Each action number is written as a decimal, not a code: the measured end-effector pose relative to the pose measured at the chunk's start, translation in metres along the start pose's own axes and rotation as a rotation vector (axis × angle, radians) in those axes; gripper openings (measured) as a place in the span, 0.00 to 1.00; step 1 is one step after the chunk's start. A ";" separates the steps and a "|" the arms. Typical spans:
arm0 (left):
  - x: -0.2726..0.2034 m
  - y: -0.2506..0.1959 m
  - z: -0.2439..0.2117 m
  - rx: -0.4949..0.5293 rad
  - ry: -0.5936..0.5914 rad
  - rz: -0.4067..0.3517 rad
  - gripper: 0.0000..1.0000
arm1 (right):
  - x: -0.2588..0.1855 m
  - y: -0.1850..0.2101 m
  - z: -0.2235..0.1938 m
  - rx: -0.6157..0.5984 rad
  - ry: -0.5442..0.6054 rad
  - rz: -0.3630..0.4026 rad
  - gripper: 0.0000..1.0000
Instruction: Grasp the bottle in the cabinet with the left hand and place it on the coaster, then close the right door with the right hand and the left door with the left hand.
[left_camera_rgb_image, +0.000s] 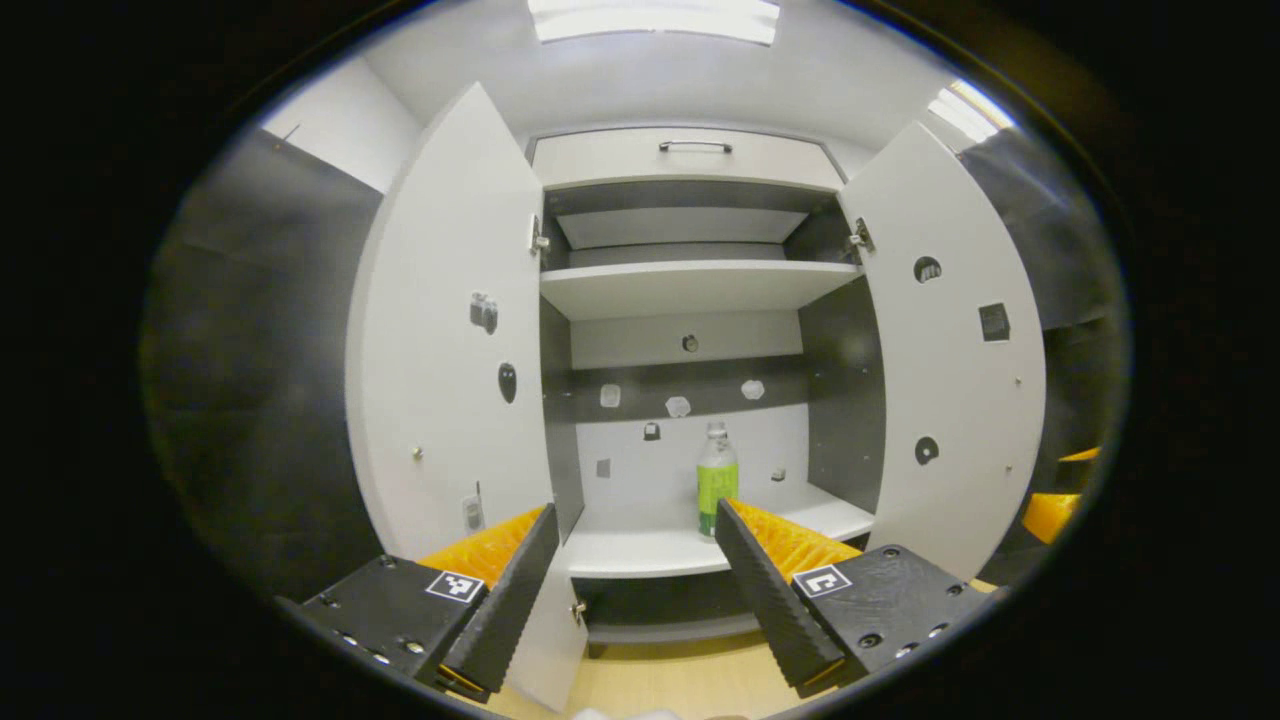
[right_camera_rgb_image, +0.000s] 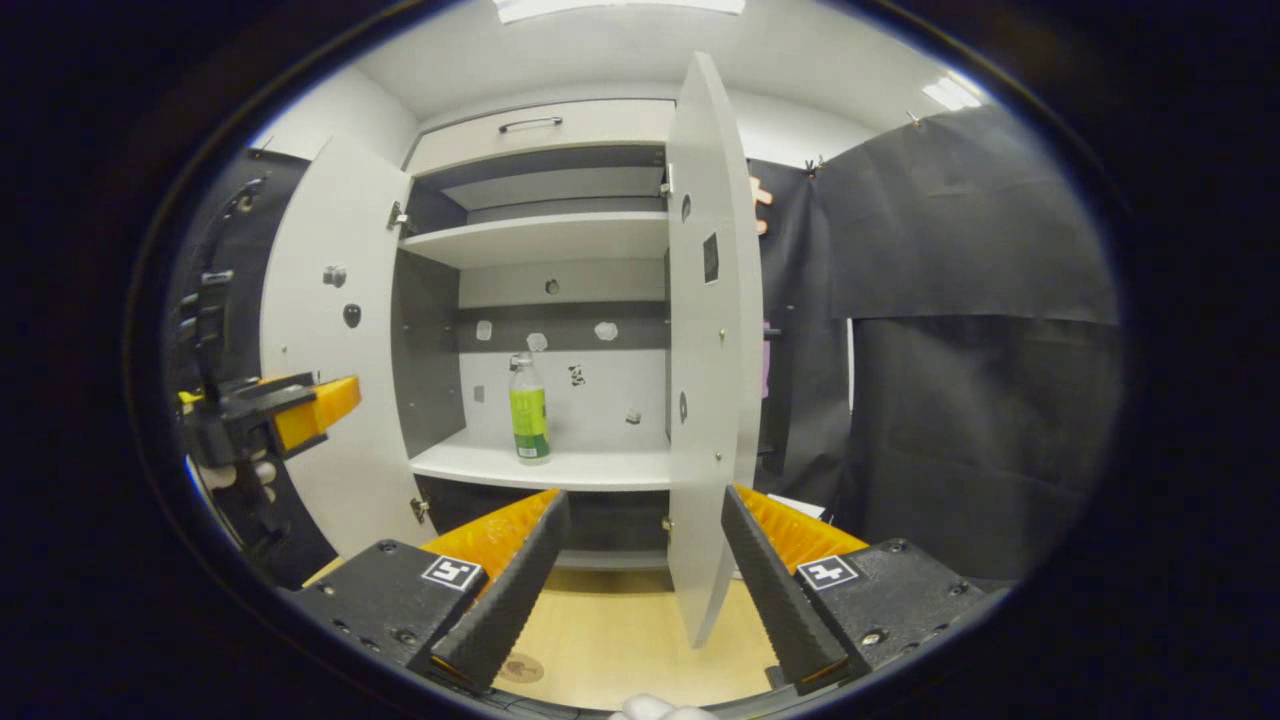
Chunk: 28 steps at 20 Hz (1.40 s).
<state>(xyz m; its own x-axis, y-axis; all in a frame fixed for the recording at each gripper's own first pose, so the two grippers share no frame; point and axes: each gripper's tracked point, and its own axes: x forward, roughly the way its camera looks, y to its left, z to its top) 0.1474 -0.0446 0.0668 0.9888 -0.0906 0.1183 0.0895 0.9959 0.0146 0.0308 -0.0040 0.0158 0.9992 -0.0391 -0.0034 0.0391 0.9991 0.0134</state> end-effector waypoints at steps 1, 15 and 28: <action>0.018 -0.004 0.005 -0.009 -0.011 -0.009 0.98 | 0.000 0.000 0.002 0.000 -0.003 -0.004 1.00; 0.236 -0.085 -0.032 -0.101 0.045 -0.088 0.99 | 0.009 -0.025 -0.001 -0.034 0.059 -0.093 1.00; 0.297 -0.096 -0.090 -0.060 0.119 -0.029 0.82 | 0.016 -0.033 -0.011 -0.063 0.112 -0.083 1.00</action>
<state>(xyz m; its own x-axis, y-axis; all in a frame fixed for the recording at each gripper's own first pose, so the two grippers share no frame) 0.4431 -0.1672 0.0110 0.9925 -0.1222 -0.0002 0.1221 0.9916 -0.0433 0.0458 -0.0379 0.0038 0.9858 -0.1238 -0.1132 0.1182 0.9915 -0.0547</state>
